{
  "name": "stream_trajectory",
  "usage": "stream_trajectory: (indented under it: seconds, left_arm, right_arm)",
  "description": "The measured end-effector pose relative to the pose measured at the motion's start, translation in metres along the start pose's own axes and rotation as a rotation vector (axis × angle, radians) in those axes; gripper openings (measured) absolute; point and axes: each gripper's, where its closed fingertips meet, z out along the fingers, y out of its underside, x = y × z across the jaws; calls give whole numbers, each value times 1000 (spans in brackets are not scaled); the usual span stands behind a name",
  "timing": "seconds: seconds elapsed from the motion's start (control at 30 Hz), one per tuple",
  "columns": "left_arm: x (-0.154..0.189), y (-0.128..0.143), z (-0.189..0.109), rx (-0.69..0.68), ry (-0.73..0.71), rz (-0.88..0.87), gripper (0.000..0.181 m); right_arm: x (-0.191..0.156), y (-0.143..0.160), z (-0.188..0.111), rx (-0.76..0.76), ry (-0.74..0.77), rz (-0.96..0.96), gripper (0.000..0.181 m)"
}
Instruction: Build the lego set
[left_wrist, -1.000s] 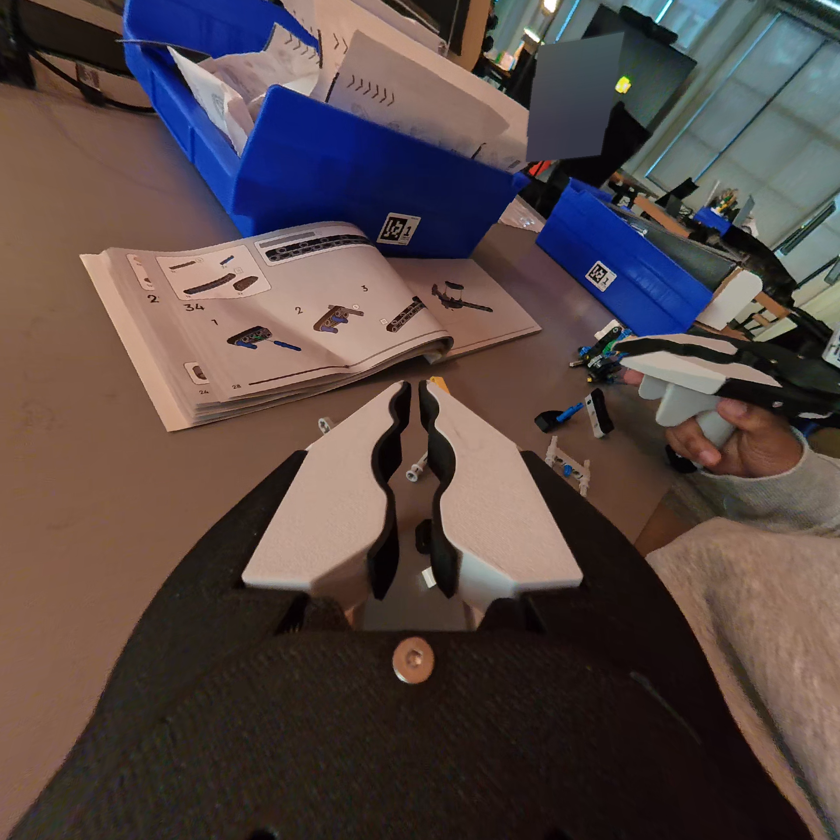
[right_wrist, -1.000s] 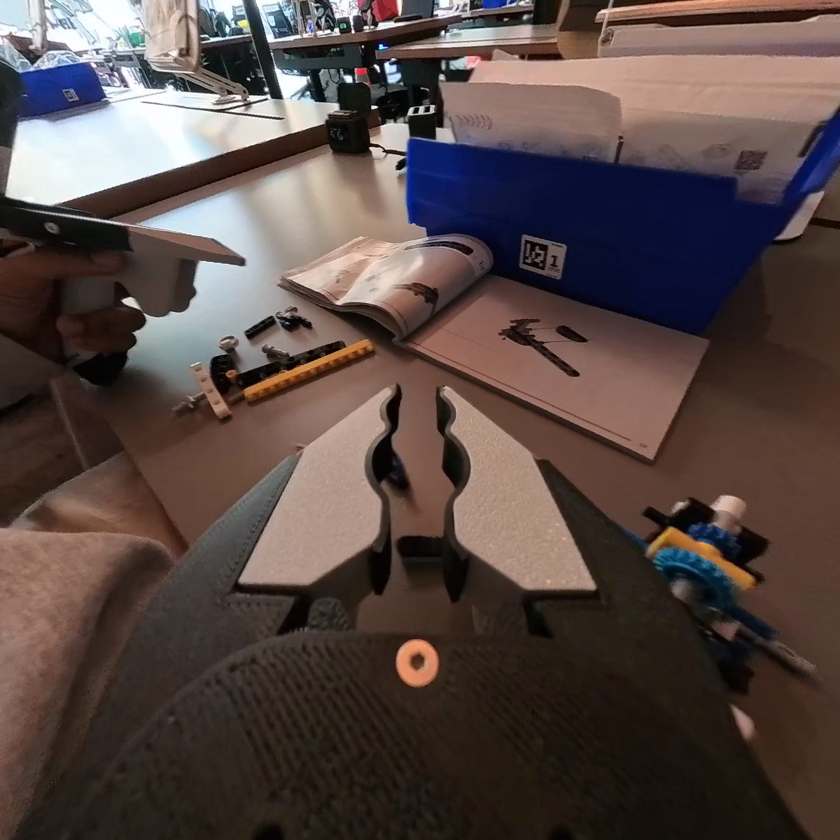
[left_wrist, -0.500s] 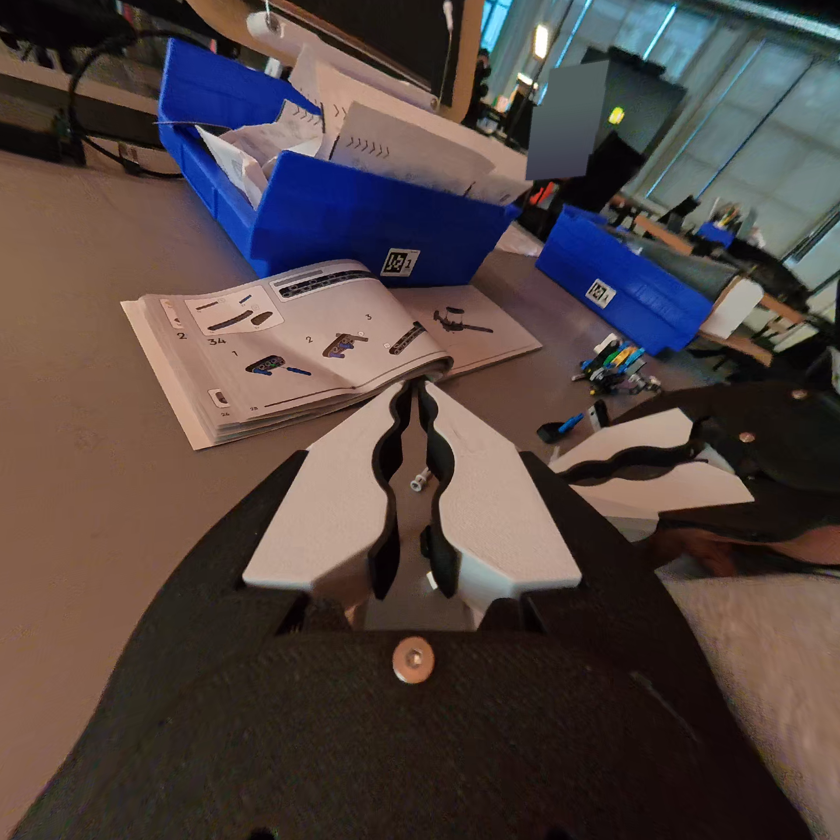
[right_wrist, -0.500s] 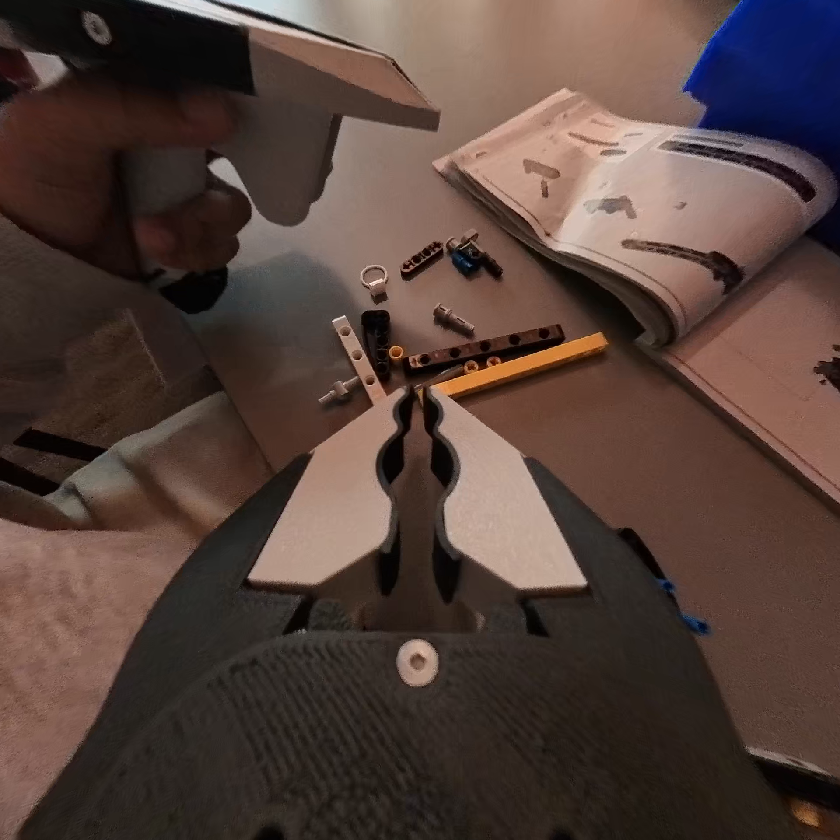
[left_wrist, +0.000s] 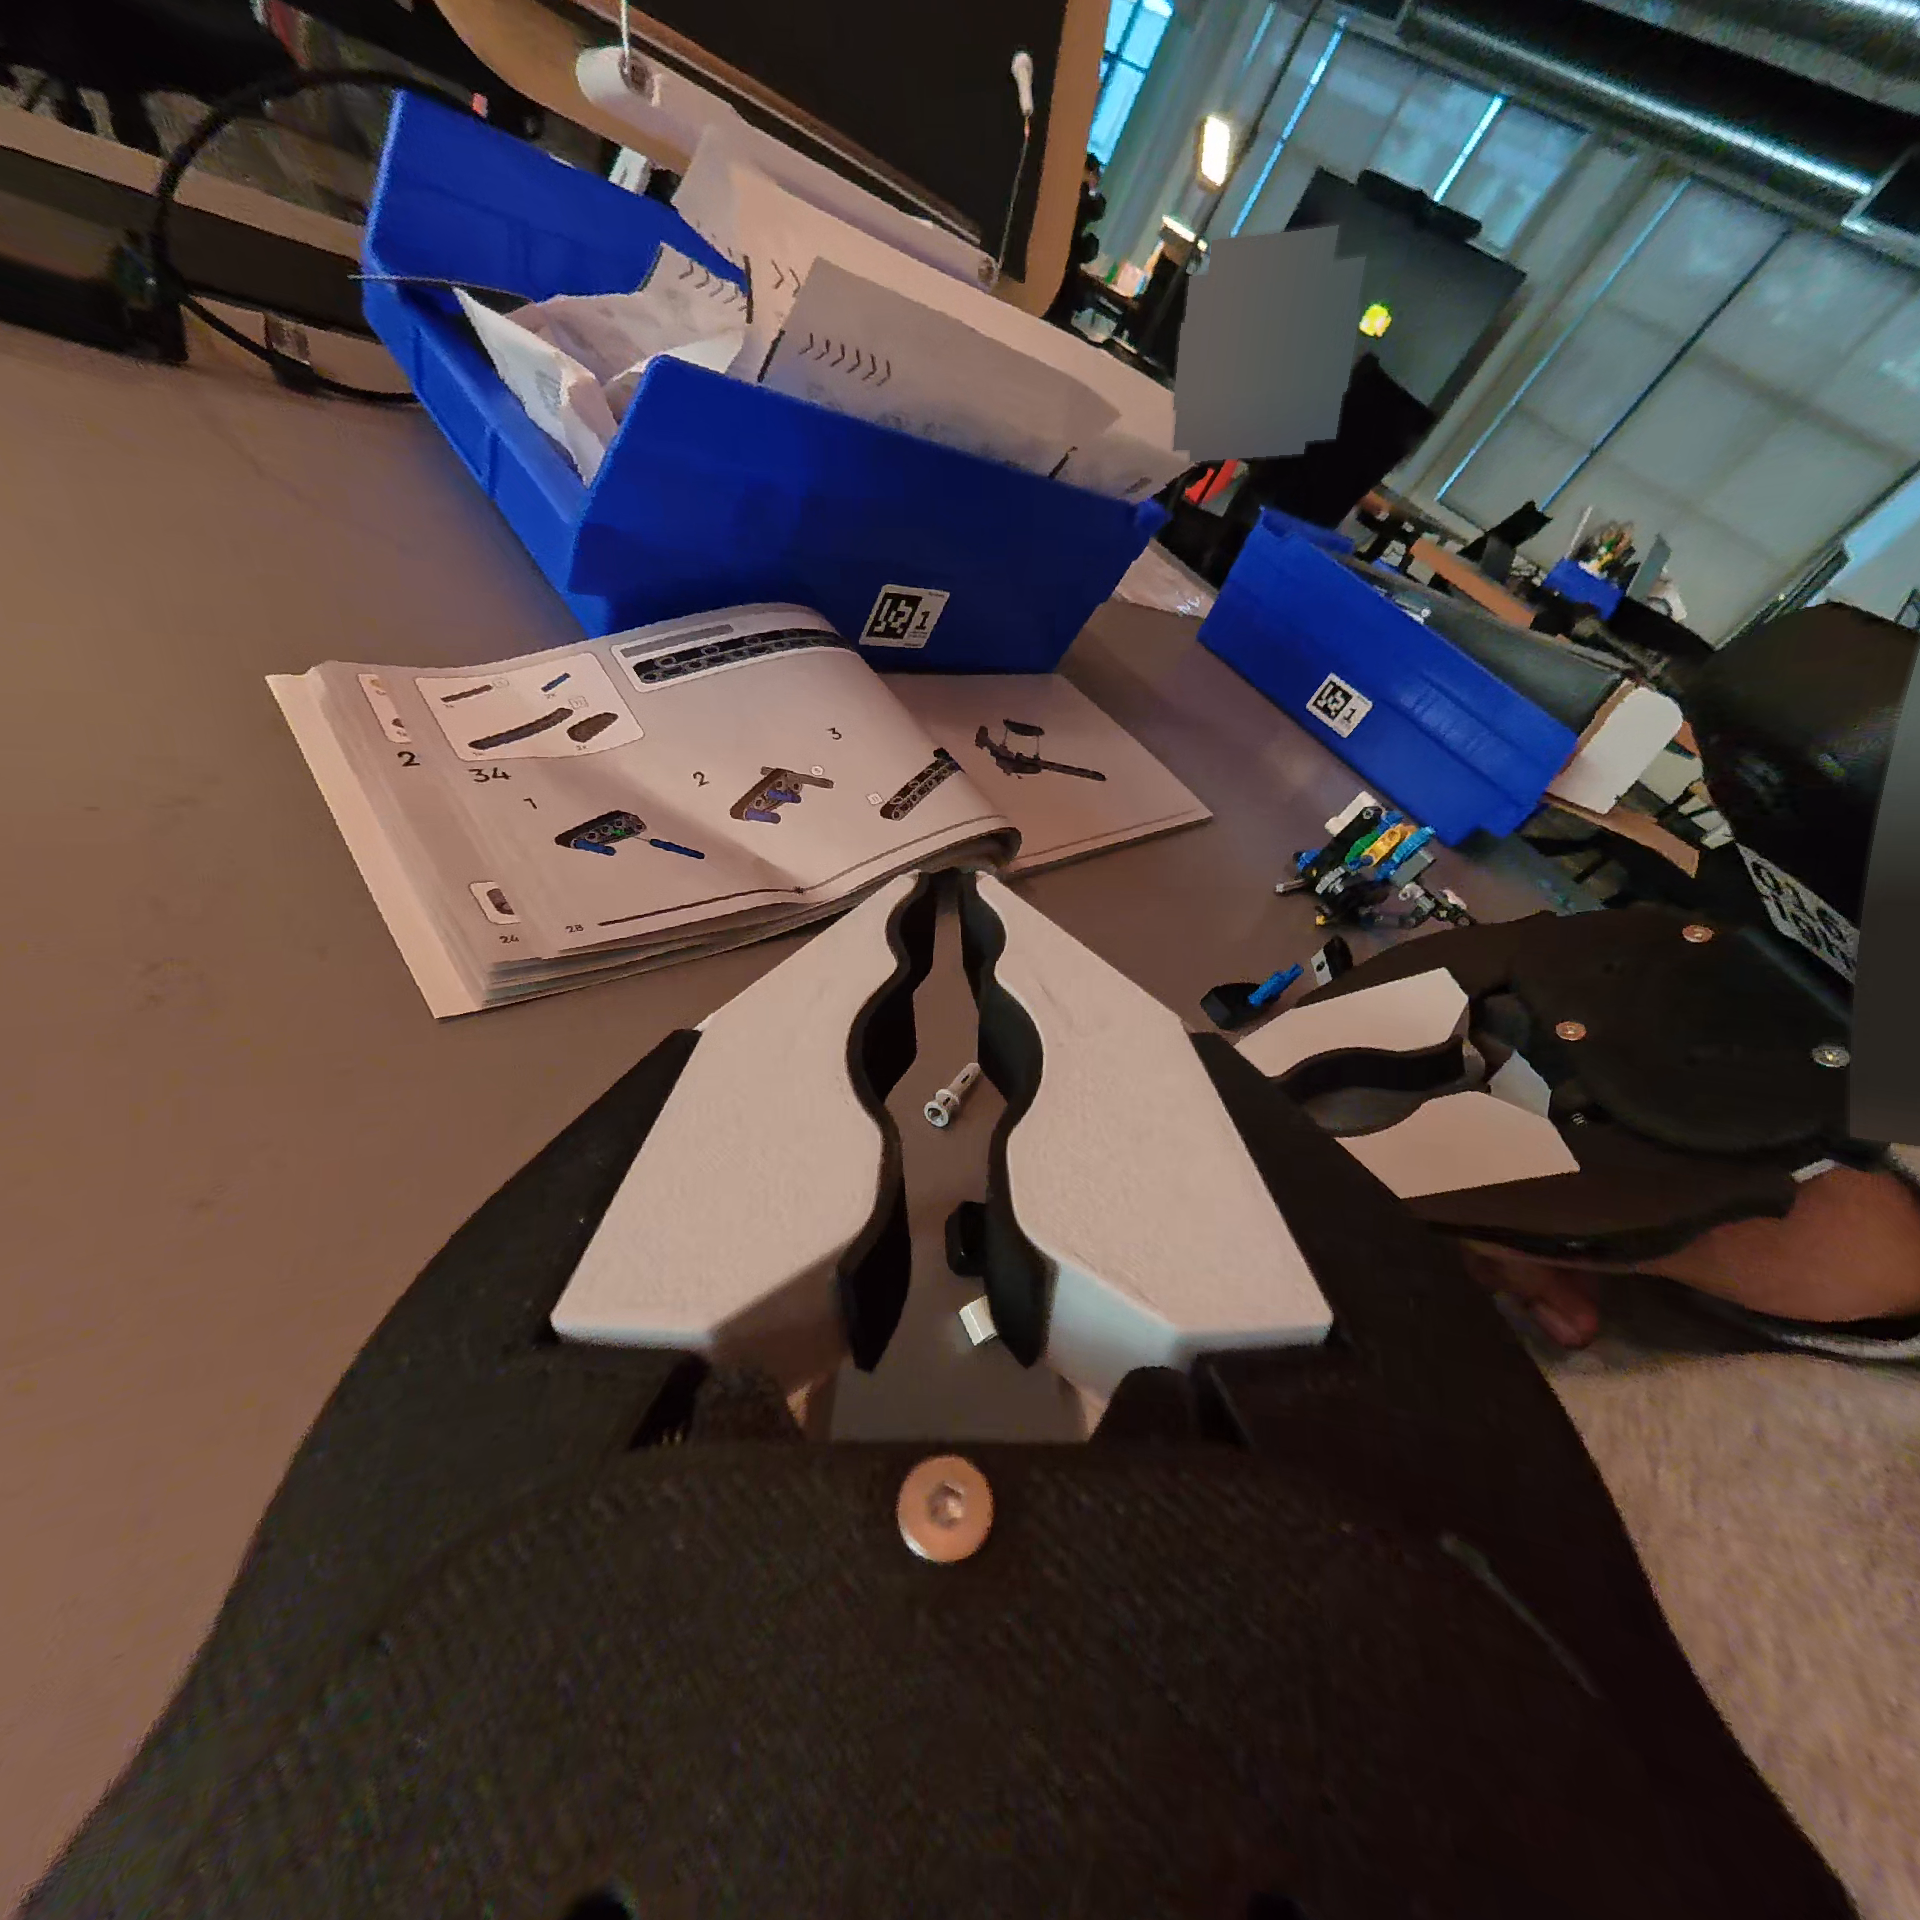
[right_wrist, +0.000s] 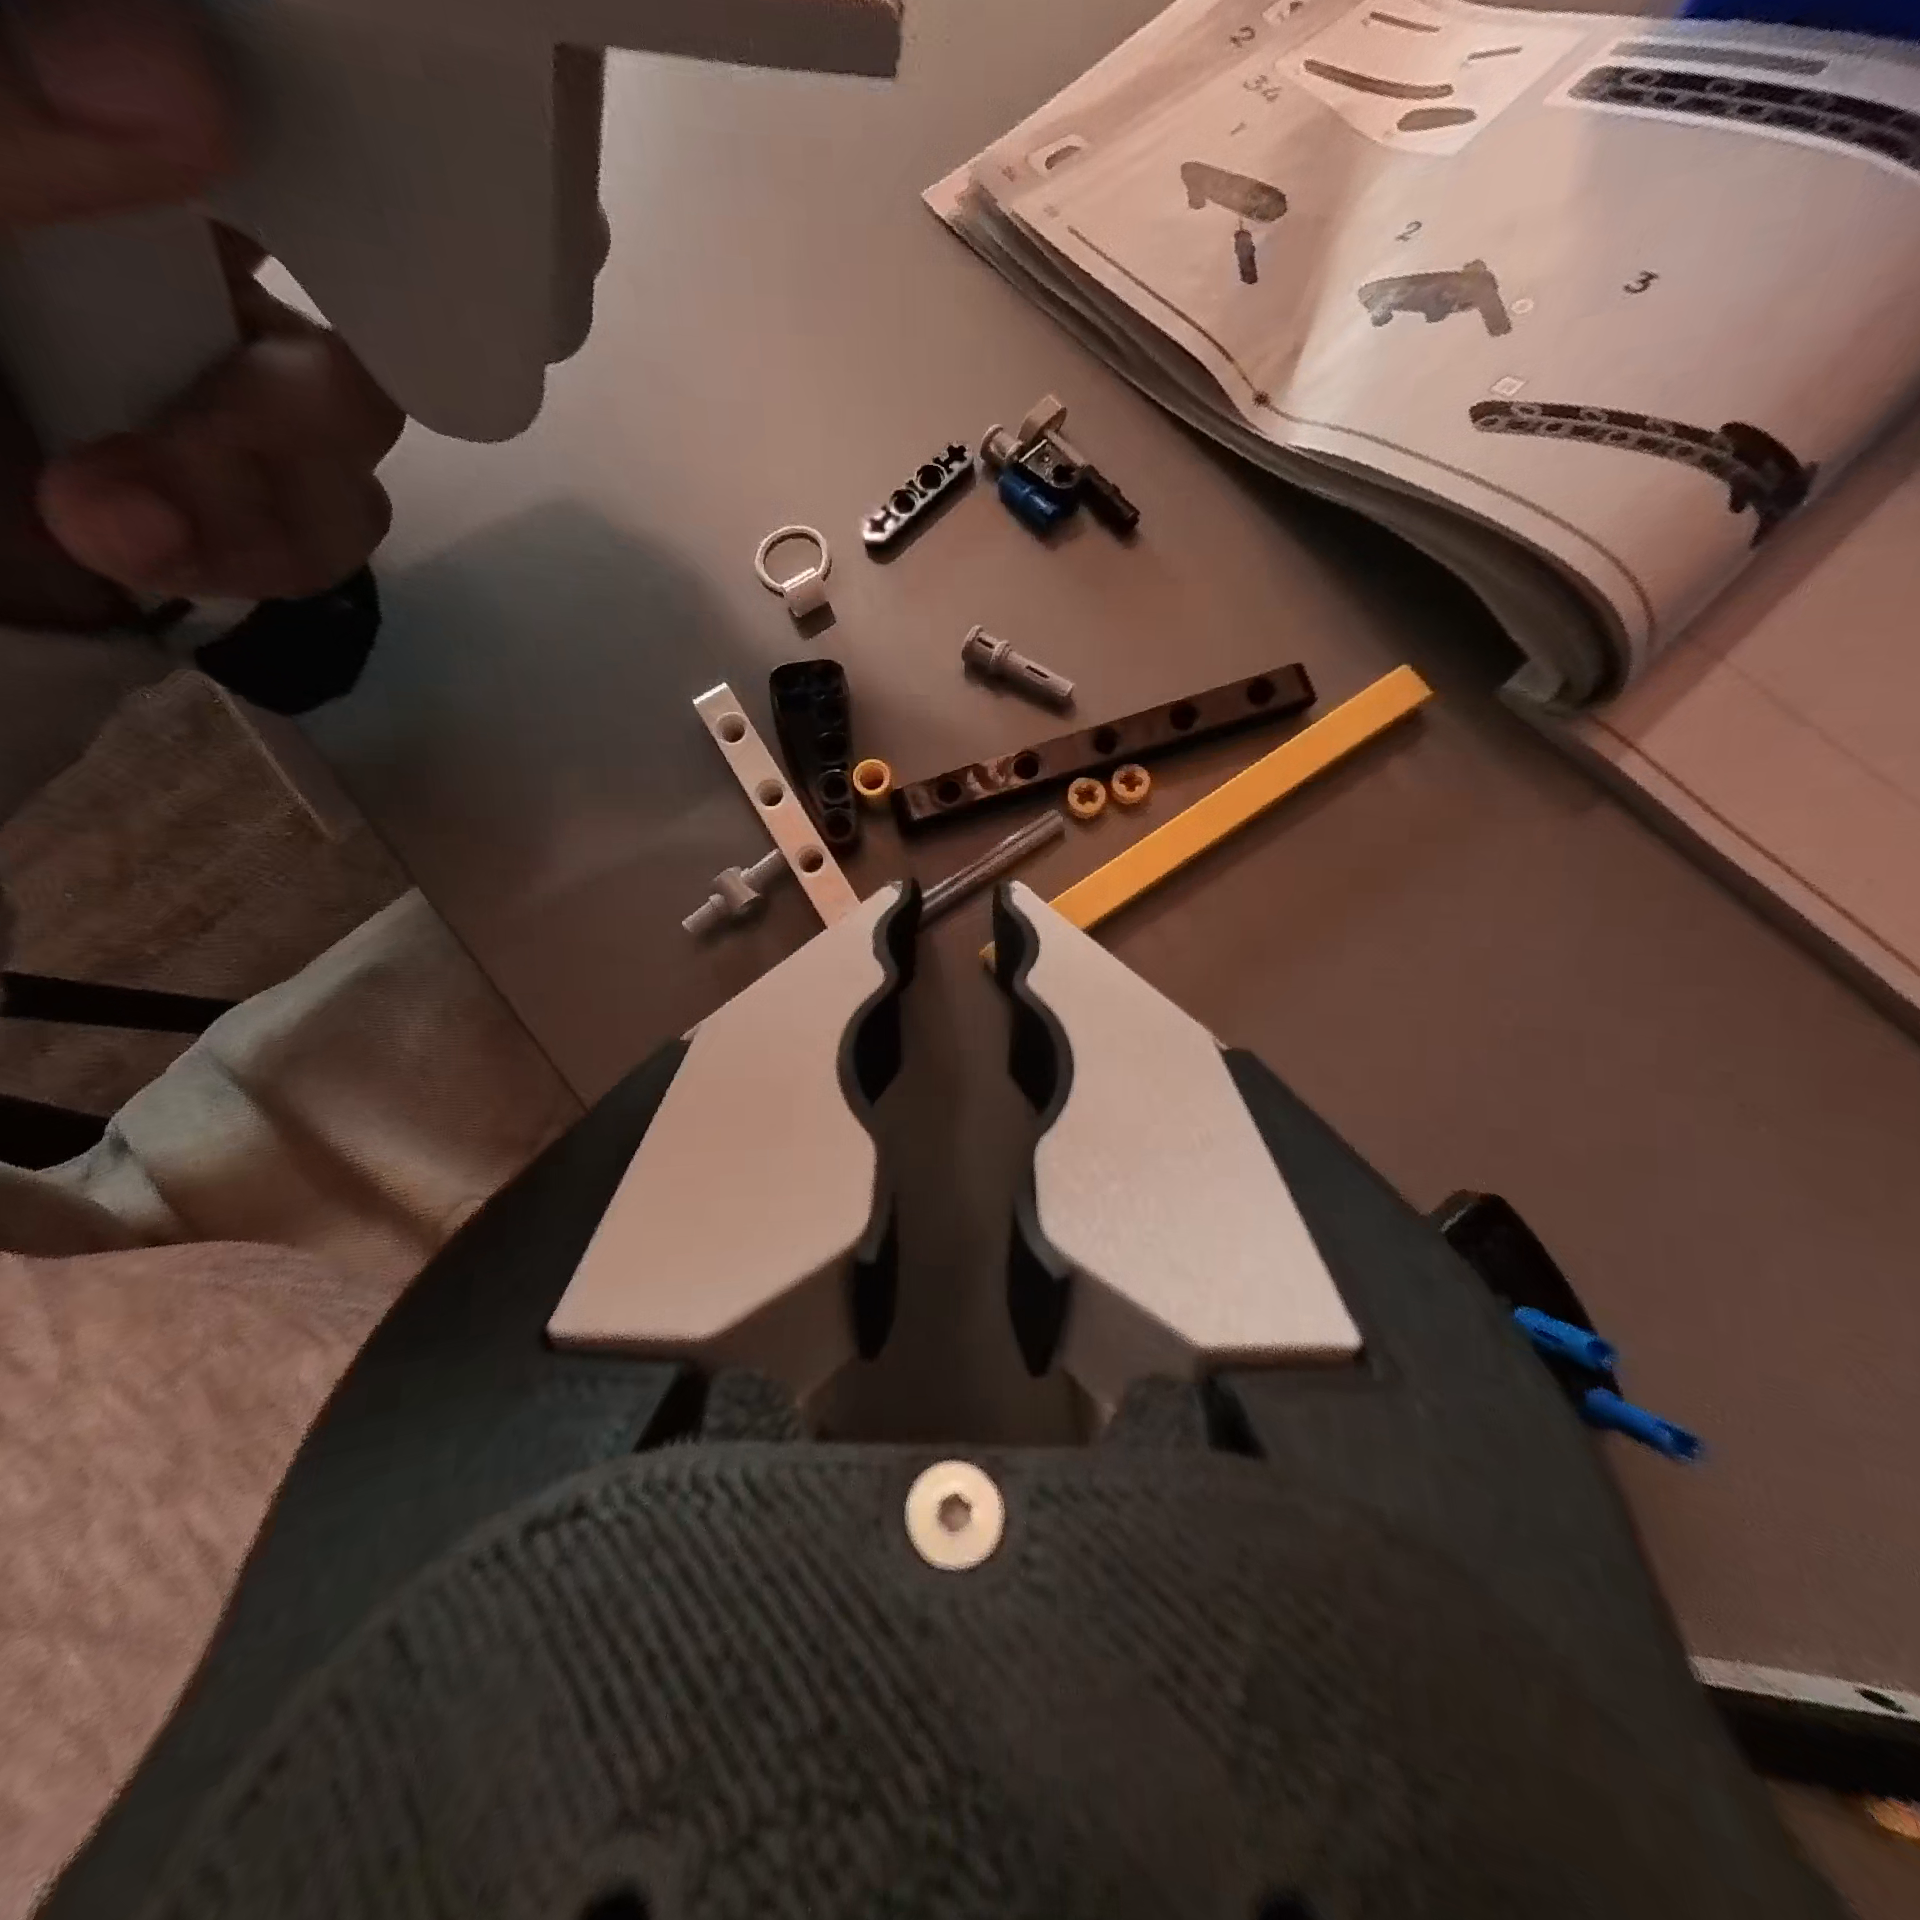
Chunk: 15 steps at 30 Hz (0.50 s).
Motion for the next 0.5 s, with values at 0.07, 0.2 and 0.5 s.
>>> stream_trajectory:
  seconds: [0.07,0.2,0.5]
  left_arm:
    - [0,1,1,-7,0,1,1]
    - [1,5,4,-26,-10,23,1]
    - [1,6,5,-35,-16,27,1]
  right_arm:
    - [0,1,0,-4,-5,12,16]
    - [1,2,0,-11,-13,23,20]
    - [3,-2,7,-27,21,-30,21]
